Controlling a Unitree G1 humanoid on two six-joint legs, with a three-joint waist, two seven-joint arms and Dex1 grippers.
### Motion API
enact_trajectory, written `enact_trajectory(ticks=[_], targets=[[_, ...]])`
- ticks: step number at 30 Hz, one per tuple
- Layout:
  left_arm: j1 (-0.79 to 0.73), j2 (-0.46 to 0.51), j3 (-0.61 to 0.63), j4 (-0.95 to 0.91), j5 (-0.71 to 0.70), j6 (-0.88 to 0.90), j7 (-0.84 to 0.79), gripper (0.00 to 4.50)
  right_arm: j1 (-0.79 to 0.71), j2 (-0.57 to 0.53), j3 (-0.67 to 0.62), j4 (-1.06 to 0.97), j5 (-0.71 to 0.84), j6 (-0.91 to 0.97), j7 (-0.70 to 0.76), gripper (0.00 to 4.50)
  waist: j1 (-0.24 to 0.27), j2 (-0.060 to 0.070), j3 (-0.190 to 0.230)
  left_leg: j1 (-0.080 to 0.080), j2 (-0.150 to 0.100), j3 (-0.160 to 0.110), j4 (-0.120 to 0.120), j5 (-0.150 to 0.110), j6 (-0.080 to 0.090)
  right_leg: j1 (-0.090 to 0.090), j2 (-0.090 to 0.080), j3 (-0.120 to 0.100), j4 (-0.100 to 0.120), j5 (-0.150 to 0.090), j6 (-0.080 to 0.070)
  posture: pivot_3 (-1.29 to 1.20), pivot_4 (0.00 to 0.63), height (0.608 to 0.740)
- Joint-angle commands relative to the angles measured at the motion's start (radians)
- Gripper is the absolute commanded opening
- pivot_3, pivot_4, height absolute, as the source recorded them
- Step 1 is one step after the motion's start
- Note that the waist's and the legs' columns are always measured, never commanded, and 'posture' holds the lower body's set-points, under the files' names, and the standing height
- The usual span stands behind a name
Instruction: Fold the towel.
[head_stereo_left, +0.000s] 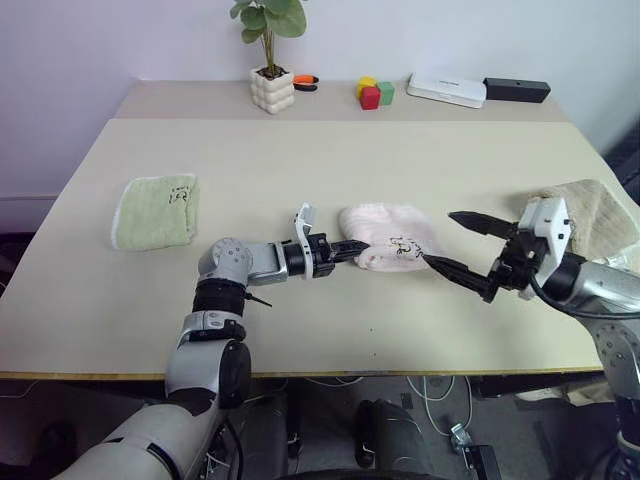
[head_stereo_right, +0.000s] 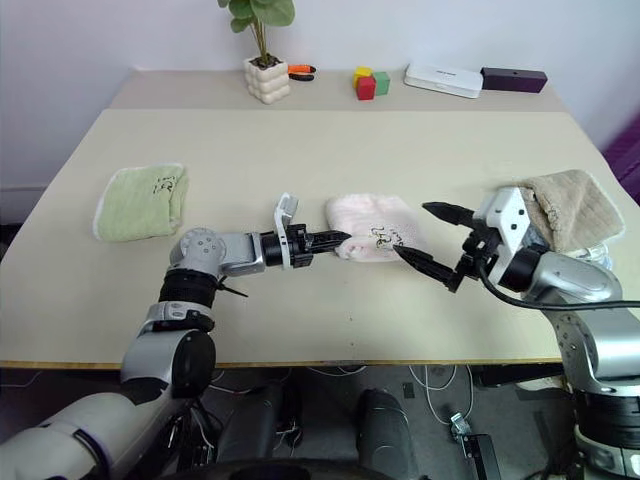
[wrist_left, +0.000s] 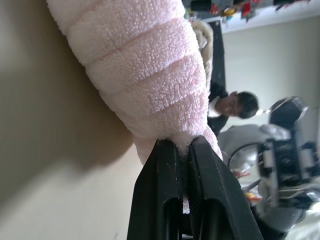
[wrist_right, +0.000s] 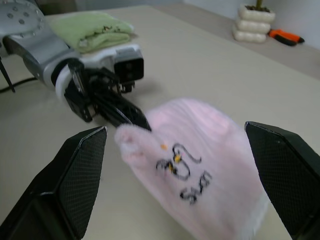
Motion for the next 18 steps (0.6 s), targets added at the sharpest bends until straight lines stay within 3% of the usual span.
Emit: enact_trajectory(ticks=[1, 9, 18], targets=[[-0.019, -0.023, 0.031, 0.027, 0.009, -0.064, 0.042, 0.02, 0.011, -0.025, -0.048, -0.040, 0.009, -0.019, 0.010, 4.50, -0.002, 0.000, 0.000, 0.000, 0.000, 0.000, 0.000, 0.000, 0.000, 0.000, 0.000, 0.000, 0.000, 0.000, 0.000, 0.00, 0.150, 0.740], [0.000, 0.060, -0.052, -0.125, 0.092, -0.265, -0.039, 0.02, 0.038, -0.030, -0.115, -0.052, 0.077, 0.004, 0.035, 4.50, -0.009, 0.000, 0.001, -0.002, 0.000, 0.001, -0.001, 0.000, 0.000, -0.002, 0.001, 0.000, 0.000, 0.000, 0.000, 0.00, 0.150, 0.740], [-0.013, 0.205, -0.001, -0.207, 0.106, -0.399, -0.042, 0.02, -0.035, -0.013, -0.041, -0.042, 0.082, 0.015, 0.024, 4.50, -0.006, -0.001, 0.001, -0.002, 0.001, 0.001, -0.001, 0.000, -0.001, -0.003, 0.002, 0.000, 0.000, 0.000, 0.000, 0.00, 0.150, 0.740]])
